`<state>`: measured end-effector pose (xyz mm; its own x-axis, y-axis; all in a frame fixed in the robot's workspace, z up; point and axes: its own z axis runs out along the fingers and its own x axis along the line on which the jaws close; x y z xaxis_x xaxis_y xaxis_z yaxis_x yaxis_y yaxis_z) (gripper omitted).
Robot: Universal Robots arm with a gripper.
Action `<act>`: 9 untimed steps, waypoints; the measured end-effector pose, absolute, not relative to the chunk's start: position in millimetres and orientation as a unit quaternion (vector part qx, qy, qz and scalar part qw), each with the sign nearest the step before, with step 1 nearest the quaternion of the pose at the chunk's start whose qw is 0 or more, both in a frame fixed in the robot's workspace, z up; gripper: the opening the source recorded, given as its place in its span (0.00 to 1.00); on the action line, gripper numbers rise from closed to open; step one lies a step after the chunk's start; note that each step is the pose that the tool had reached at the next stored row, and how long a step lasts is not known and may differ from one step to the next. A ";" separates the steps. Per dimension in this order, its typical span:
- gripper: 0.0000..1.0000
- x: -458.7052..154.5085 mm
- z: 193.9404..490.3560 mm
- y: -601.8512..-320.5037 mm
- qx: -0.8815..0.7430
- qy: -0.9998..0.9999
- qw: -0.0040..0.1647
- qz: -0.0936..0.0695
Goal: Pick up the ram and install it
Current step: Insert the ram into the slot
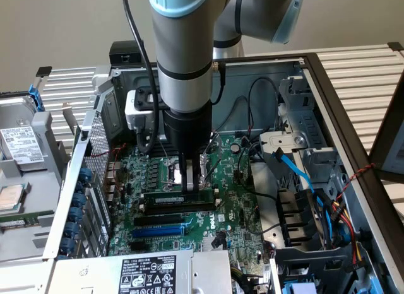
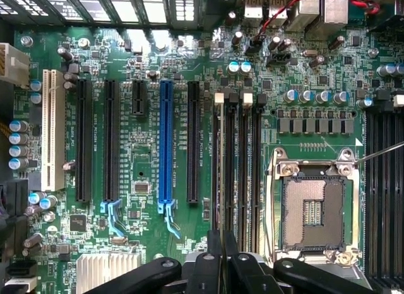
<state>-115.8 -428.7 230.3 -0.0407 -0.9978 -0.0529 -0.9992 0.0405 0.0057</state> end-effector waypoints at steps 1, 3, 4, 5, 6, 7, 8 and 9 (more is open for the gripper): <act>0.13 -116.3 230.3 -428.5 -0.692 0.721 0.017 0.020; 0.13 -117.8 230.3 -427.5 -0.692 0.721 0.018 0.020; 0.13 -118.6 230.0 -426.7 -0.692 0.721 0.018 0.019; 0.13 -119.2 229.9 -426.3 -0.692 0.721 0.018 0.019; 0.13 -119.6 229.9 -426.1 -0.692 0.721 0.019 0.019; 0.13 -119.8 229.8 -426.1 -0.692 0.721 0.019 0.019; 0.13 -120.1 229.8 -426.1 -0.692 0.721 0.019 0.019; 0.13 -120.5 229.8 -426.0 -0.692 0.721 0.019 0.018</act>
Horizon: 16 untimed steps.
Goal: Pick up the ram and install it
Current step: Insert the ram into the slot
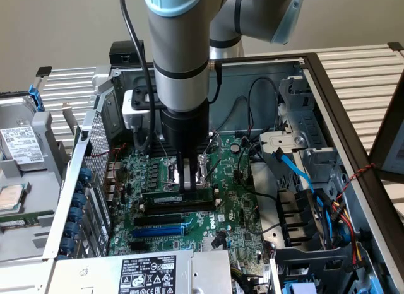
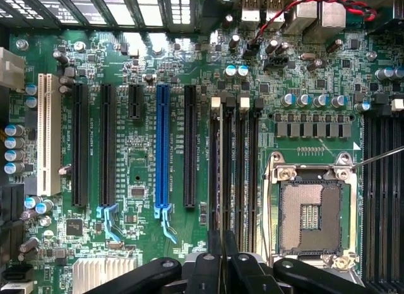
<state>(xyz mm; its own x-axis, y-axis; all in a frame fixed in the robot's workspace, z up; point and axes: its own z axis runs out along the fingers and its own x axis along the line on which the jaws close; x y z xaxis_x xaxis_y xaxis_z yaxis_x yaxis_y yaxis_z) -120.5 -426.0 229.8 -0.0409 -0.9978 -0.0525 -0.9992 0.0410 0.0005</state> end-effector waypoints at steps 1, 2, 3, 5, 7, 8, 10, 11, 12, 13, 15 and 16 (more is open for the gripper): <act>0.13 -120.7 229.8 -426.0 -0.692 0.722 0.019 0.018; 0.13 -120.8 229.8 -426.1 -0.691 0.722 0.019 0.018; 0.13 -120.9 229.7 -426.1 -0.691 0.723 0.020 0.018; 0.13 -121.0 229.7 -426.1 -0.689 0.724 0.020 0.017; 0.13 -121.0 229.7 -426.1 -0.688 0.725 0.020 0.017; 0.13 -121.4 229.8 -426.1 -0.688 0.725 0.020 0.016; 0.13 -122.2 229.8 -426.1 -0.687 0.726 0.021 0.016; 0.13 -122.9 229.8 -426.1 -0.687 0.726 0.021 0.016; 0.13 -123.0 229.8 -426.1 -0.687 0.727 0.021 0.016; 0.13 -123.0 229.8 -426.1 -0.686 0.727 0.021 0.016; 0.13 -123.2 229.8 -426.1 -0.686 0.727 0.021 0.016; 0.13 -123.1 229.9 -426.1 -0.686 0.727 0.021 0.016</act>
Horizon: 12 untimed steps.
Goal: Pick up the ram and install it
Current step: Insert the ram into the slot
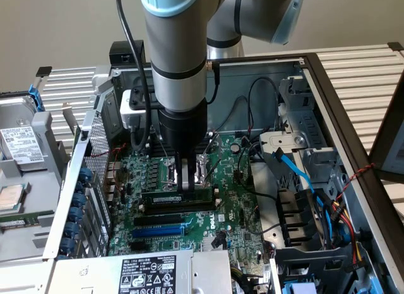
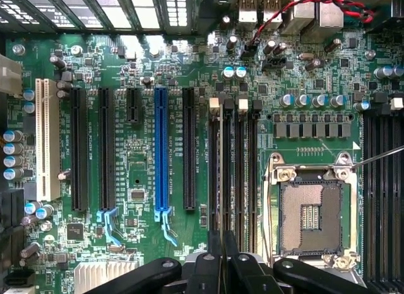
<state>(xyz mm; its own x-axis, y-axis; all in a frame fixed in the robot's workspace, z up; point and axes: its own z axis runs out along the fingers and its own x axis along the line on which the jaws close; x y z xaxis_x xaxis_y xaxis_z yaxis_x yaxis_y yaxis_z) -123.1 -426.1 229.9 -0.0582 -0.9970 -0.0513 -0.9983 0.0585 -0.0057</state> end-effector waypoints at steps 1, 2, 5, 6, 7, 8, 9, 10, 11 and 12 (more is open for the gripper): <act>0.13 -123.2 230.4 -426.1 -0.686 0.727 0.021 0.015; 0.13 -123.2 230.6 -426.1 -0.686 0.727 0.021 0.015; 0.13 -123.2 230.9 -426.6 -0.685 0.728 0.021 0.015; 0.13 -123.2 231.1 -427.0 -0.684 0.729 0.021 0.015; 0.13 -123.1 231.5 -427.5 -0.683 0.730 0.021 0.015; 0.13 -123.0 231.8 -428.1 -0.683 0.730 0.021 0.015; 0.13 -123.0 231.8 -428.2 -0.683 0.730 0.021 0.015; 0.13 -122.9 231.8 -428.3 -0.683 0.730 0.021 0.015; 0.13 -122.8 231.8 -428.4 -0.683 0.730 0.021 0.015; 0.13 -122.4 231.8 -428.6 -0.683 0.730 0.021 0.015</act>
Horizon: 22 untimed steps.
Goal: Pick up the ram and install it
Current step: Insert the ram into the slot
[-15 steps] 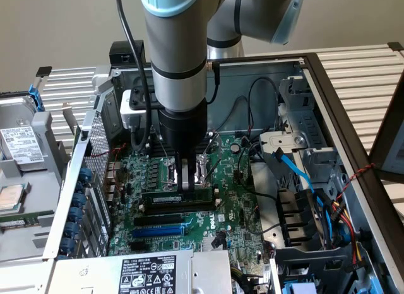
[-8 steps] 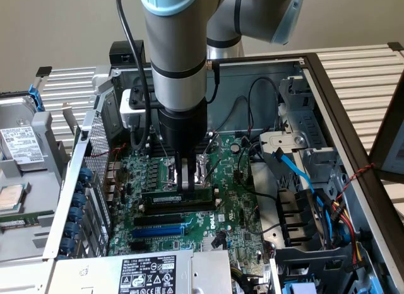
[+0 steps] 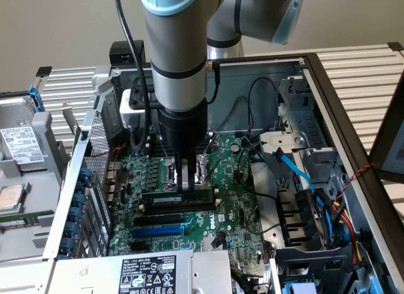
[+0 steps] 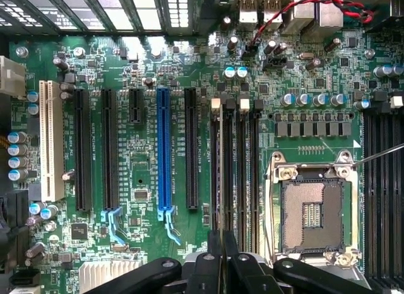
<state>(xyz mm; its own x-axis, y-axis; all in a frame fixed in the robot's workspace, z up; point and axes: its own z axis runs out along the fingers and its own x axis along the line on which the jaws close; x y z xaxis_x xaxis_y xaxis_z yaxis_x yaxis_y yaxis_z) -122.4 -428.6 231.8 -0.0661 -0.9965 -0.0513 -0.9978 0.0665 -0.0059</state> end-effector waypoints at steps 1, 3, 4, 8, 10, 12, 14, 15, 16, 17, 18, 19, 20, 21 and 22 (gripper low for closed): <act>0.13 -121.8 232.1 -429.1 -0.683 0.730 0.021 0.015; 0.13 -120.5 233.3 -429.7 -0.683 0.730 0.021 0.016; 0.13 -120.3 233.5 -429.9 -0.683 0.730 0.021 0.016; 0.13 -120.1 233.5 -430.3 -0.683 0.730 0.021 0.016; 0.13 -120.1 233.3 -430.5 -0.683 0.730 0.022 0.015; 0.13 -120.1 233.0 -430.5 -0.683 0.730 0.023 0.015; 0.13 -120.1 232.5 -430.5 -0.683 0.730 0.023 0.014; 0.13 -120.1 232.2 -430.5 -0.683 0.730 0.023 0.014; 0.13 -120.1 232.0 -430.5 -0.683 0.730 0.023 0.014; 0.13 -120.1 231.8 -430.5 -0.683 0.730 0.023 0.014; 0.13 -120.1 231.6 -430.5 -0.683 0.730 0.023 0.014; 0.13 -120.1 231.4 -430.5 -0.683 0.730 0.023 0.014; 0.13 -120.1 231.3 -430.5 -0.683 0.730 0.023 0.014; 0.13 -120.1 231.2 -430.5 -0.683 0.730 0.023 0.014; 0.13 -120.1 231.1 -430.5 -0.683 0.730 0.023 0.014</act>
<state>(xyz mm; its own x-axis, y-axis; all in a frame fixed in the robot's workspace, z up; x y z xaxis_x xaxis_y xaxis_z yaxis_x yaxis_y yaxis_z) -120.1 -430.5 231.1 -0.0670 -0.9963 -0.0532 -0.9976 0.0677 -0.0107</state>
